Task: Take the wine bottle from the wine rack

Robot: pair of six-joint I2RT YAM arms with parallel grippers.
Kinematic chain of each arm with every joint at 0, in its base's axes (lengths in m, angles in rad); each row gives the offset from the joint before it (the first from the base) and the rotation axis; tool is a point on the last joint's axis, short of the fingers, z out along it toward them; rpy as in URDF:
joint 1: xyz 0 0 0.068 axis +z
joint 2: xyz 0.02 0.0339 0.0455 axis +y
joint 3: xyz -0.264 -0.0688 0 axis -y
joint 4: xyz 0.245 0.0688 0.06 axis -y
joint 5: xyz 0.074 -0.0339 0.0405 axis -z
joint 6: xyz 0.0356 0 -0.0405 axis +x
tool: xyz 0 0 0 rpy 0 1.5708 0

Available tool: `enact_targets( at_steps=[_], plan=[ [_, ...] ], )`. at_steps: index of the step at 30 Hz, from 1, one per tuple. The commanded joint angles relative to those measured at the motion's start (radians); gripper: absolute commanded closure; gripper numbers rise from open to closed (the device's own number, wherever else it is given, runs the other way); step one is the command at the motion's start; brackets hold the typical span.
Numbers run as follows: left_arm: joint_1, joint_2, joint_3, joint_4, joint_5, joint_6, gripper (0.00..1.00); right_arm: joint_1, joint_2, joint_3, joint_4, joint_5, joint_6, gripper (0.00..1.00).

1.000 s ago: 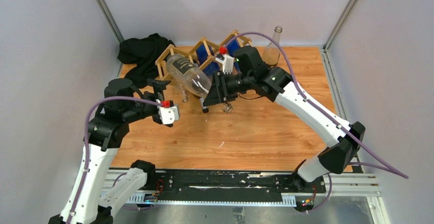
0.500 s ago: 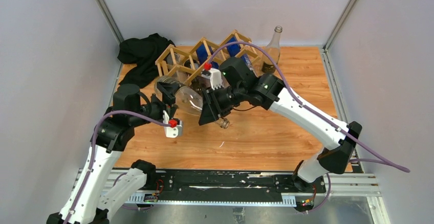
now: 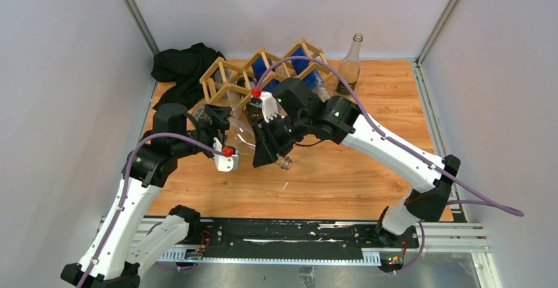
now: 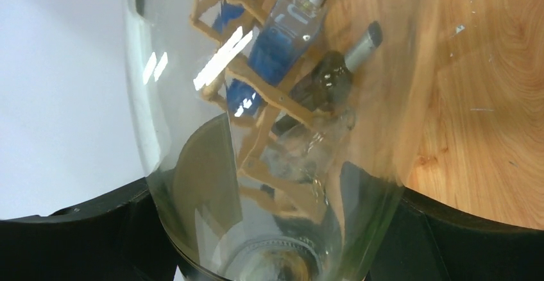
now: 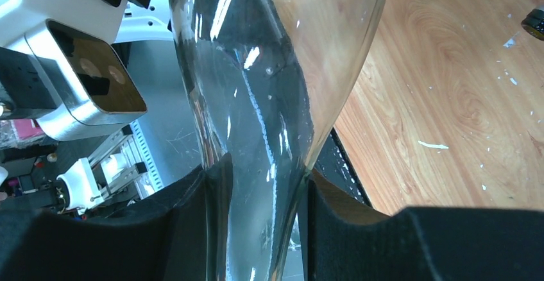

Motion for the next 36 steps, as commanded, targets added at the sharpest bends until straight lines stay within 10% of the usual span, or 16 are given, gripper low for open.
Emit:
enact_targets(
  at_steps=[1,3,5,20,36],
  plan=[
    [-0.005,-0.009,0.036,0.013,0.029,-0.027,0.65,0.015,-0.048,0.082,0.109,0.033,-0.091,0.56],
    [-0.005,-0.03,0.02,0.077,0.028,-0.102,0.98,0.005,-0.07,0.076,0.112,0.072,-0.094,0.21],
    [-0.005,-0.067,-0.024,0.224,0.017,-0.203,1.0,-0.006,-0.094,0.066,0.121,0.106,-0.091,0.1],
    [-0.005,-0.118,-0.049,0.41,0.051,-0.941,1.0,-0.084,-0.363,-0.084,0.345,0.362,-0.038,0.04],
    [-0.005,-0.042,0.014,0.373,0.205,-1.424,1.0,-0.083,-0.106,0.056,0.511,0.253,0.025,0.02]
  ],
)
